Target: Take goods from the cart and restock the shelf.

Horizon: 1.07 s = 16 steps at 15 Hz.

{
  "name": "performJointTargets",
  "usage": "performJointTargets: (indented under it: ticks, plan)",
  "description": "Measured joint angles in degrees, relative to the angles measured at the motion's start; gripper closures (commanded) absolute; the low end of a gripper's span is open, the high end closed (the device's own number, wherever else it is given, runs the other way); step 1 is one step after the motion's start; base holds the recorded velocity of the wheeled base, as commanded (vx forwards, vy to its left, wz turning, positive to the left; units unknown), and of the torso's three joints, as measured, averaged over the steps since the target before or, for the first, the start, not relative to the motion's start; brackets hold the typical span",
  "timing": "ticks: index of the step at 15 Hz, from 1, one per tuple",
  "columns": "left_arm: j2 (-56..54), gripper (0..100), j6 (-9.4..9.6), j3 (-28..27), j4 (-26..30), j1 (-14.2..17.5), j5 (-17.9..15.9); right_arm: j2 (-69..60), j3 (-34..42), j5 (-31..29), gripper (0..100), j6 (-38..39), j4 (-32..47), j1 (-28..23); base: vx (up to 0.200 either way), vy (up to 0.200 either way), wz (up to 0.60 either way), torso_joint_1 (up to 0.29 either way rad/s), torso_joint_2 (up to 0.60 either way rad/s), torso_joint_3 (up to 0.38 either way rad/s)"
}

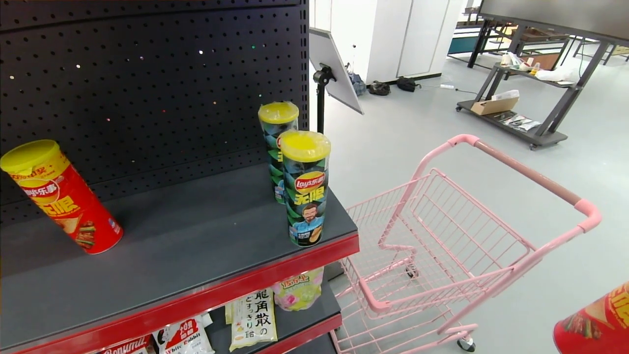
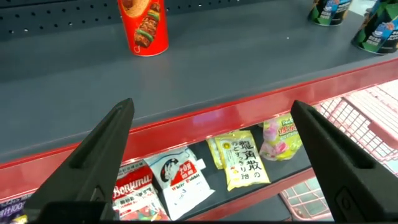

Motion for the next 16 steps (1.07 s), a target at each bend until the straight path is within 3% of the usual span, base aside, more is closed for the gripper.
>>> performJointTargets:
  ticks: [6, 11, 16]
  plan:
    - [0.0, 0, -0.02, 0.0, -0.05, -0.02, 0.11, -0.22, 1.21, 0.17, 100, 0.0, -0.24, 0.11, 0.0, 0.0, 0.6, 0.005, 0.0, 0.0]
    - [0.0, 0, 0.0, 0.0, 0.04, -0.04, 0.02, -1.91, 3.3, 0.39, 100, -0.21, -0.54, 0.11, 0.0, 0.0, 0.0, 0.0, 0.0, 0.0]
    - [0.0, 0, -0.02, -0.02, 0.0, -0.04, -0.02, -11.0, 7.38, 4.6, 100, 0.94, -0.16, 0.44, 0.0, 0.2, 0.0, 0.003, 0.0, 0.0]
